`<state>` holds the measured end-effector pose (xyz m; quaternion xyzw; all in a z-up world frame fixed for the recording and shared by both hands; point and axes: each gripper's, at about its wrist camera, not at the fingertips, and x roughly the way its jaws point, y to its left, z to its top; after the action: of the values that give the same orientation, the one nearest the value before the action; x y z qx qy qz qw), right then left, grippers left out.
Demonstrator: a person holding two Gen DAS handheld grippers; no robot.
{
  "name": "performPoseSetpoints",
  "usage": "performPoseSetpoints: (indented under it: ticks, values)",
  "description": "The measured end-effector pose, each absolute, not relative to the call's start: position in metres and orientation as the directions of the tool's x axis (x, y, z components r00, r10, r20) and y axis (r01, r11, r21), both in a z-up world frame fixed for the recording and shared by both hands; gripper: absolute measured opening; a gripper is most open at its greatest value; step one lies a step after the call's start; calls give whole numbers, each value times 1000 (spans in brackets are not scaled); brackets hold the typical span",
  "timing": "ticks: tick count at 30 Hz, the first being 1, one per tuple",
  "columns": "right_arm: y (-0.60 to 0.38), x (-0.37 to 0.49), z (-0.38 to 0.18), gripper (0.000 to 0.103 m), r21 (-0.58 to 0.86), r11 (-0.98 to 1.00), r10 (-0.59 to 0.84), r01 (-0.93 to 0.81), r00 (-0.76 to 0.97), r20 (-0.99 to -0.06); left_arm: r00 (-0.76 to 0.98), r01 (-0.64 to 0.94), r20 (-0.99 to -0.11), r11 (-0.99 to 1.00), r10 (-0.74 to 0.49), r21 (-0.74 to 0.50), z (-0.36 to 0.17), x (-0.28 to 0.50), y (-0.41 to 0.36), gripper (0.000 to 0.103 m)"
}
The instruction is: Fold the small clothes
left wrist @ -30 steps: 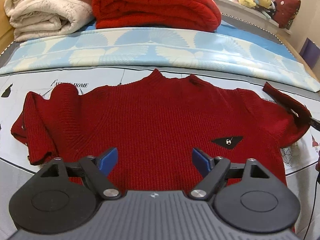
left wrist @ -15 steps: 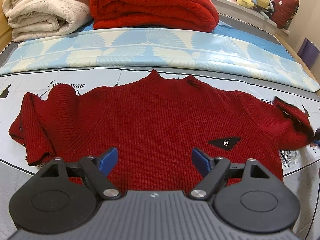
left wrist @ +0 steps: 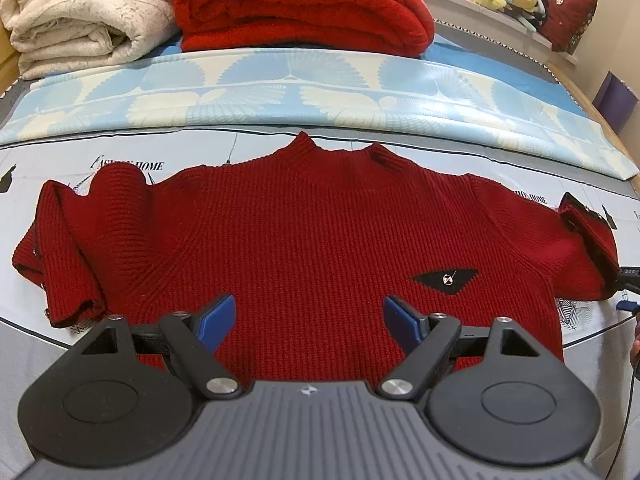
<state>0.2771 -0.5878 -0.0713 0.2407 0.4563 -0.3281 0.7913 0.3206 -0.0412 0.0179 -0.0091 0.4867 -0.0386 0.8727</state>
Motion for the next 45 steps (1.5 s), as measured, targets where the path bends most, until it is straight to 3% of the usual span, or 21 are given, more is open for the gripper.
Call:
performPoseSetpoints:
  ticks: [7, 10, 14, 18, 22, 26, 29, 31, 34, 38, 41, 43, 45]
  values:
    - [-516, 300, -25, 55, -317, 853, -483, 415, 398, -780, 515, 50, -854, 997, -77, -60, 16, 324, -40, 86]
    - [-482, 301, -13, 63, -384, 893, -451, 236, 447, -773, 510, 45, -857, 997, -77, -63, 15, 324, -40, 86]
    - [-448, 301, -17, 65, -463, 885, -435, 49, 441, -785, 505, 45, -859, 997, -80, -67, 14, 323, -40, 86]
    - [-441, 307, -10, 64, -515, 857, -466, 13, 445, -765, 504, 44, -860, 997, -82, -69, 15, 324, -39, 86]
    - [-450, 308, 12, 64, -525, 842, -514, 122, 476, -714, 502, 31, -861, 997, -83, -78, 17, 325, -34, 86]
    - [-469, 307, 35, 65, -412, 870, -489, 271, 586, -647, 501, 29, -861, 996, -89, -86, 18, 325, -32, 86]
    - [-472, 308, 31, 67, -329, 914, -398, 239, 694, -600, 497, 29, -863, 996, -90, -88, 17, 325, -31, 86]
    - [-471, 315, 11, 75, -320, 931, -344, 173, 705, -620, 495, 29, -864, 996, -90, -88, 17, 326, -30, 86]
    - [-472, 326, -28, 75, -294, 953, -267, 69, 648, -713, 490, 32, -867, 996, -89, -84, 15, 327, -30, 86]
    - [-468, 336, -69, 75, -411, 912, -334, 1, 585, -739, 486, 19, -870, 996, -81, -82, 14, 328, -31, 86]
    - [-473, 338, -76, 68, -448, 893, -377, 29, 590, -714, 485, 21, -871, 996, -82, -82, 14, 328, -31, 86]
    - [-481, 341, -73, 23, -429, 900, -393, 83, 583, -711, 485, 23, -871, 996, -84, -84, 14, 329, -32, 86]
    - [-496, 339, -65, 14, -354, 922, -374, 156, 597, -710, 483, 23, -871, 996, -84, -84, 13, 329, -32, 86]
